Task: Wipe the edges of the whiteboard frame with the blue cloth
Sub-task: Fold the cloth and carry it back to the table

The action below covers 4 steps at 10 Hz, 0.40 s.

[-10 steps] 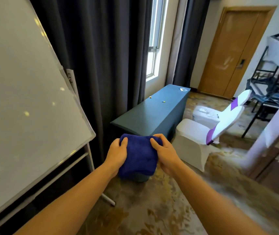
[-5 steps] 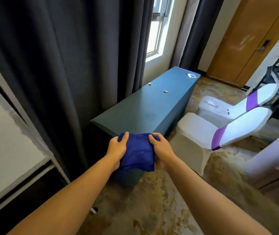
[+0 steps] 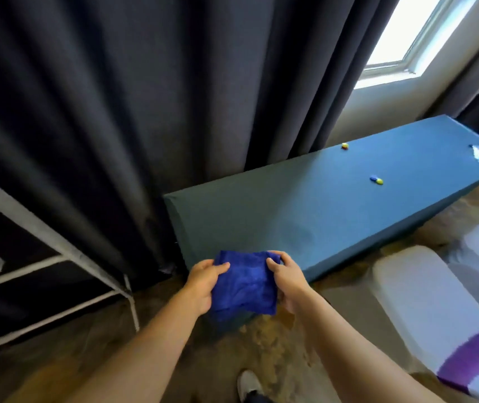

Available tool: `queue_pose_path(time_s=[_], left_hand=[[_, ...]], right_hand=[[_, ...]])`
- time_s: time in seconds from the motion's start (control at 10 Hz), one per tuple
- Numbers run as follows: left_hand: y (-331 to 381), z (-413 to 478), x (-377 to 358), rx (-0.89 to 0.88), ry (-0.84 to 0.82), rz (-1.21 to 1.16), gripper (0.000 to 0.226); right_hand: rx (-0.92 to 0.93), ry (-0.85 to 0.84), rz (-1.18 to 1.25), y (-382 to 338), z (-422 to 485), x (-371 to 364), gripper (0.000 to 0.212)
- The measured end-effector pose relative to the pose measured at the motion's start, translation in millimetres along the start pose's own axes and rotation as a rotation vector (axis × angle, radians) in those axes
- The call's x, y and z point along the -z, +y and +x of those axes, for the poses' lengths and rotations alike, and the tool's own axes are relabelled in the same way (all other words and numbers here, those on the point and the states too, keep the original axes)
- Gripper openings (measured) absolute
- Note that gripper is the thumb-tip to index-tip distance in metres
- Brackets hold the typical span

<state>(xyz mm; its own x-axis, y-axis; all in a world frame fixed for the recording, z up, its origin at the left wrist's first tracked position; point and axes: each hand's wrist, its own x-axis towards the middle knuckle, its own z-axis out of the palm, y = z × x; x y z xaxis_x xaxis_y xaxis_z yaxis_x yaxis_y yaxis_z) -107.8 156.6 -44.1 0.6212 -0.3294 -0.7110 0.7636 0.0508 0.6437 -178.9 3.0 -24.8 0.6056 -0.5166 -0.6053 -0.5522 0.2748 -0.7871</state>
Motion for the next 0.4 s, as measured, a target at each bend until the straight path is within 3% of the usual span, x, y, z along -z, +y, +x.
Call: queue_pose_path(time_s=[0.3, 0.4], left_hand=[[-9.2, 76.8, 2.8, 0.007, 0.258, -0.219, 0.032], [-9.0, 73.4, 8.4, -0.025, 0.272, -0.116, 0.046]], right_hand=[[-0.12, -0.16, 0.016, -18.6, 88.0, 6.7, 0.041], [-0.108, -0.181, -0.091, -12.8, 97.1, 10.1, 0.045]])
